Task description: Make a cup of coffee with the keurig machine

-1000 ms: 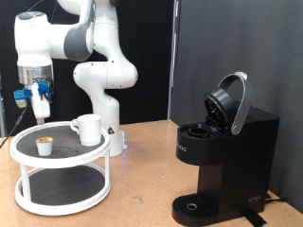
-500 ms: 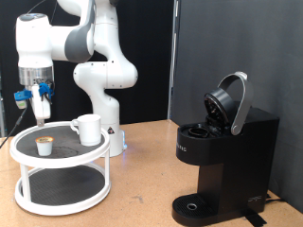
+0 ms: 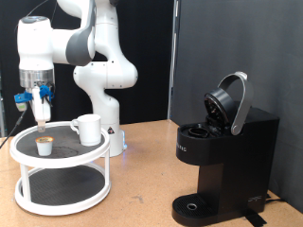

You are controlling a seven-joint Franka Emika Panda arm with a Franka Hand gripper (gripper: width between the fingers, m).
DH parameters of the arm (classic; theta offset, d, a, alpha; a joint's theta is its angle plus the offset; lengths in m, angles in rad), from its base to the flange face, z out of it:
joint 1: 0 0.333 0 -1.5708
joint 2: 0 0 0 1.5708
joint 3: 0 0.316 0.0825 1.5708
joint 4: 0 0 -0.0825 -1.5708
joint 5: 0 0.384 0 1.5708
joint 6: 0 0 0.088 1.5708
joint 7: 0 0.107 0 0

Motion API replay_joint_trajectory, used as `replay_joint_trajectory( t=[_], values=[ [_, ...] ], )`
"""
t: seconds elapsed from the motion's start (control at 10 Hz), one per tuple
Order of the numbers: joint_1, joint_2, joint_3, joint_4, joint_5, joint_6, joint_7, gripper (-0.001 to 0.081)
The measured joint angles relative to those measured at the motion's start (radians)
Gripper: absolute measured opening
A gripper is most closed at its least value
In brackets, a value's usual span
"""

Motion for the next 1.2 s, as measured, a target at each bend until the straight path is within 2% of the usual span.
replay_joint_trajectory(
  t=[0.1,0.2,0.4,1.2],
  values=[
    [0.0,0.008,0.0,-0.002,0.0,0.008,0.003,0.0641],
    [0.0,0.016,0.0,-0.007,0.0,0.022,0.005,0.0706],
    [-0.001,0.029,0.0,-0.025,-0.008,0.054,0.01,0.0729],
    [-0.002,0.069,-0.002,-0.09,-0.025,0.152,0.011,0.0734]
  ],
)
